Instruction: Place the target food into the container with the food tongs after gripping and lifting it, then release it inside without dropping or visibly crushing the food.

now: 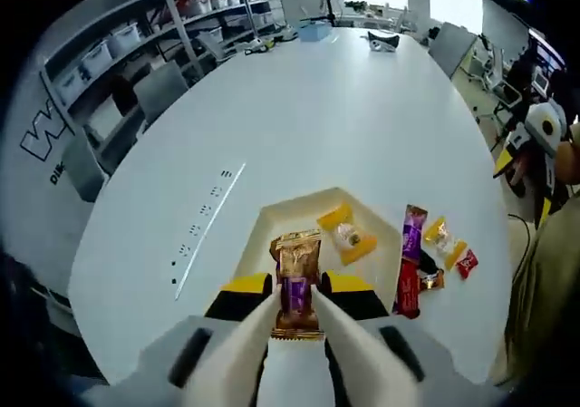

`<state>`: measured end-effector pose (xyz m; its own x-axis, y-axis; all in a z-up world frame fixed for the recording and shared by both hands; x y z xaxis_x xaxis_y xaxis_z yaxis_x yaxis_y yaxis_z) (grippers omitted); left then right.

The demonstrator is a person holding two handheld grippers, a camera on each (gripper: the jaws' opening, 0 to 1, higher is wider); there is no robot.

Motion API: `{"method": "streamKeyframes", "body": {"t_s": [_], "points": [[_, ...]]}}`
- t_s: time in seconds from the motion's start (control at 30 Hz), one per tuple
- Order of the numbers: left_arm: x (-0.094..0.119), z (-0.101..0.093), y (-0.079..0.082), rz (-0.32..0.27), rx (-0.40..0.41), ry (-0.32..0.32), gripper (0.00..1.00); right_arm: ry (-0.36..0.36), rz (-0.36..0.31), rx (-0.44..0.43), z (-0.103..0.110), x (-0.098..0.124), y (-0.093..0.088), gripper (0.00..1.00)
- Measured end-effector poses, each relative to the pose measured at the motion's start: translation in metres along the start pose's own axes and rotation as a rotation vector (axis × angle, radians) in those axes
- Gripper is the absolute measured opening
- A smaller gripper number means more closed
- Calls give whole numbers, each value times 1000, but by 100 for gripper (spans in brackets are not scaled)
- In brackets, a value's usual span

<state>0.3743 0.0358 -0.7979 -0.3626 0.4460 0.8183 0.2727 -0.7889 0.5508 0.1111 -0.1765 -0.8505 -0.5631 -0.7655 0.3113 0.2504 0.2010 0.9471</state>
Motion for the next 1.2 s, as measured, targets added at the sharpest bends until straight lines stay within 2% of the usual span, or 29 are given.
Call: {"method": "streamKeyframes", "body": {"t_s": [0.27, 0.87, 0.97, 1.2], "points": [[-2, 5, 3, 17, 43, 22, 20, -3, 0, -1, -1, 2, -1, 64], [-6, 17, 16, 17, 60, 65, 22, -17, -3, 3, -6, 8, 2, 63], [-6, 18, 20, 13, 37, 81, 22, -18, -6, 4, -5, 9, 3, 63], [-4, 16, 19, 13, 38, 75, 22, -16, -5, 1, -5, 9, 2, 64]]}}
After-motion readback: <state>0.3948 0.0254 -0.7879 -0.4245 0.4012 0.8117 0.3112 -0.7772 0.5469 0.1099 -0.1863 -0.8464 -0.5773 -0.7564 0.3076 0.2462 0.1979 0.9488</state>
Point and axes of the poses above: the point that each gripper's makers call its tool centre point, and the gripper's own axes: x roughly backward along the fingers, z roughly to its left, y roughly out of its top, the point moved 7 cm from there along x, roughly backward along the fingers, and after that the axes turned 1 degree about z, right-handed, at the moved point
